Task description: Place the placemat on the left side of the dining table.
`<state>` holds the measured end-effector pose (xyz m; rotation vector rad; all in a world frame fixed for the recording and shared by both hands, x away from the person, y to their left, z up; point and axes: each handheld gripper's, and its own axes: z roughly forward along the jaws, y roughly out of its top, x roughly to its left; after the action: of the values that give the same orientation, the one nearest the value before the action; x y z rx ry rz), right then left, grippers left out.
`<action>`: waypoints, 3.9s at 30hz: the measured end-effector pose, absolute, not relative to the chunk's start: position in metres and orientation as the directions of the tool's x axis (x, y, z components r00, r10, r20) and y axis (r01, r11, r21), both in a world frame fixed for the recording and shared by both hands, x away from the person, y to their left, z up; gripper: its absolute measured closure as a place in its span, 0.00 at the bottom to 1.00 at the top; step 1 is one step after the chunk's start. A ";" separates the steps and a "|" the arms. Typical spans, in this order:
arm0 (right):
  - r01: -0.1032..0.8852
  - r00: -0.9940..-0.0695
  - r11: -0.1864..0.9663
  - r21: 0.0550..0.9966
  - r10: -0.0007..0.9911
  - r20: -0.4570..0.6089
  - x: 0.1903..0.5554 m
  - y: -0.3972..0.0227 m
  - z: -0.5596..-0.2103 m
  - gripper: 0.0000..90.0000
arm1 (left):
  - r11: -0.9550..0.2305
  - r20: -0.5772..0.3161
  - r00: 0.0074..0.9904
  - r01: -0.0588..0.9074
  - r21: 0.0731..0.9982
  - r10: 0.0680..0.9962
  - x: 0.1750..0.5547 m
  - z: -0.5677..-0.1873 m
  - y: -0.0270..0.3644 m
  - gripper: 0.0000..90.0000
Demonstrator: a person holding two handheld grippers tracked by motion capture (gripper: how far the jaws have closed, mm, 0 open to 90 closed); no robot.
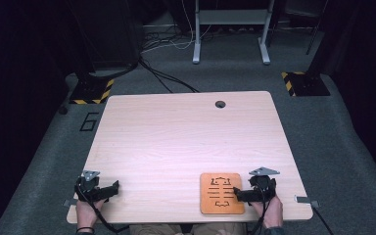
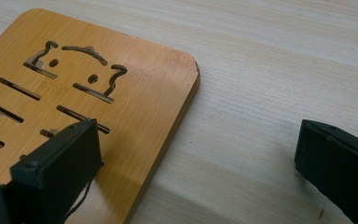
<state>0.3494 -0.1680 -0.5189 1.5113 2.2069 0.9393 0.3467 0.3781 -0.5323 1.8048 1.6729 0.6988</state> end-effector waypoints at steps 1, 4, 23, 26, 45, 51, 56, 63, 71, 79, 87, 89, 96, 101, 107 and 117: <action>0.711 -0.398 0.230 0.665 0.911 0.110 0.349 -0.168 -0.519 0.00 | -0.050 -0.007 0.079 0.696 0.716 0.997 0.347 -0.532 0.378 0.00; 0.715 -0.397 0.229 0.660 0.911 0.114 0.349 -0.170 -0.519 0.00 | -0.050 -0.007 0.078 0.696 0.717 0.997 0.347 -0.532 0.378 0.00; 0.717 -0.387 0.216 0.662 0.914 0.121 0.347 -0.184 -0.520 0.01 | -0.050 -0.007 0.079 0.696 0.716 0.997 0.347 -0.532 0.378 0.00; 0.718 -0.380 0.209 0.664 0.917 0.123 0.346 -0.185 -0.520 0.01 | -0.050 -0.007 0.079 0.696 0.716 0.997 0.347 -0.532 0.378 0.00; 0.701 -0.376 0.201 0.684 0.920 0.114 0.343 -0.194 -0.523 0.00 | -0.050 -0.006 0.079 0.696 0.716 0.997 0.347 -0.532 0.378 0.00; 0.688 -0.380 0.196 0.698 0.918 0.117 0.342 -0.196 -0.524 0.00 | -0.050 -0.007 0.079 0.696 0.716 0.997 0.347 -0.532 0.378 0.00; 0.683 -0.375 0.190 0.705 0.920 0.116 0.342 -0.198 -0.525 0.00 | -0.050 -0.007 0.078 0.696 0.717 0.997 0.347 -0.532 0.378 0.00; 0.682 -0.373 0.188 0.707 0.921 0.115 0.342 -0.200 -0.525 0.00 | -0.050 -0.007 0.079 0.696 0.717 0.997 0.347 -0.532 0.378 0.00; 0.683 -0.362 0.181 0.708 0.926 0.112 0.340 -0.201 -0.525 0.00 | -0.050 -0.007 0.079 0.696 0.717 0.997 0.347 -0.532 0.378 0.00; 0.685 -0.351 0.193 0.703 0.932 0.087 0.338 -0.203 -0.525 0.00 | -0.050 -0.007 0.078 0.696 0.717 0.997 0.347 -0.532 0.378 0.00; 0.683 -0.345 0.185 0.707 0.934 0.090 0.338 -0.202 -0.526 0.00 | -0.029 -0.005 0.047 0.694 0.719 0.999 0.347 -0.532 0.376 0.00; 0.682 -0.345 0.184 0.708 0.934 0.090 0.338 -0.202 -0.526 0.00 | -0.025 -0.009 0.046 0.698 0.715 0.999 0.347 -0.532 0.376 0.00; 0.682 -0.336 0.178 0.709 0.938 0.089 0.338 -0.202 -0.526 0.00 | -0.017 -0.027 0.053 0.692 0.722 0.998 0.344 -0.528 0.368 0.00; 0.682 -0.336 0.176 0.710 0.938 0.089 0.338 -0.202 -0.526 0.00 | -0.022 -0.047 0.083 0.676 0.736 0.995 0.343 -0.519 0.359 0.00; 0.681 -0.332 0.173 0.711 0.939 0.089 0.338 -0.202 -0.526 0.00 | -0.057 -0.065 0.156 0.671 0.740 0.986 0.343 -0.508 0.342 0.00; 0.680 -0.327 0.170 0.713 0.941 0.088 0.338 -0.202 -0.527 0.00 | -0.093 -0.082 0.221 0.680 0.727 0.972 0.350 -0.502 0.321 0.00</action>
<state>0.3378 -0.2019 -0.5265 1.5369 2.0790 0.9548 0.3504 0.3207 -0.5016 1.8438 1.5258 0.5696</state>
